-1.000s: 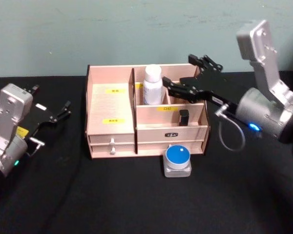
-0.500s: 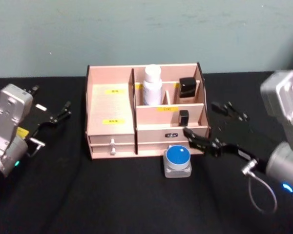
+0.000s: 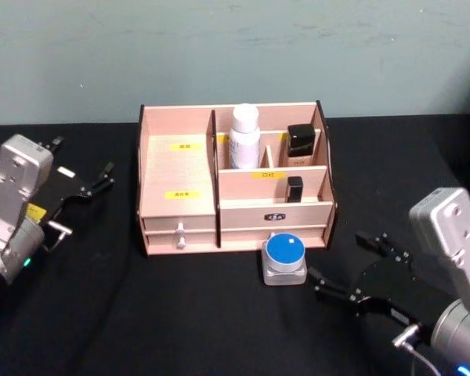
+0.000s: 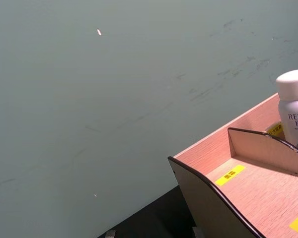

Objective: Pick up the facial cleanser and watermelon frost from the table and place them into the tiered storage box.

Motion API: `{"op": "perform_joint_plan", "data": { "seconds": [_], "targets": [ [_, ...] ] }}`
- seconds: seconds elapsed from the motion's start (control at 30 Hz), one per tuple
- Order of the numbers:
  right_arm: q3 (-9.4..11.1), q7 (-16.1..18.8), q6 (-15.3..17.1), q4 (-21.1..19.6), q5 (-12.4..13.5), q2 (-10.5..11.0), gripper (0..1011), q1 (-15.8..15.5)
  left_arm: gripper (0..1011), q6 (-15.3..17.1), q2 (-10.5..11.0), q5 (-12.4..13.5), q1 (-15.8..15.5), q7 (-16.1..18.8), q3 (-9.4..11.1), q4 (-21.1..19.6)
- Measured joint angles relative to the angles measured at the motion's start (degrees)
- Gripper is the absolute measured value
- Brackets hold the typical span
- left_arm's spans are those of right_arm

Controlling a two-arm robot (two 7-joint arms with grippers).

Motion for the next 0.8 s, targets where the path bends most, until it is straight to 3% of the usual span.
{"op": "perform_joint_plan", "data": {
  "seconds": [0.33,0.8],
  "targets": [
    [-2.7,-0.9,4.3,3.9,-2.3,-4.0,1002,2.9,1001,0.0,0.0,0.0,0.0,0.0,0.0,0.0],
    [-3.9,0.6,5.2,8.7,-3.9,-7.6,1002,6.3,1001,0.0,0.0,0.0,0.0,0.0,0.0,0.0]
  ]
}}
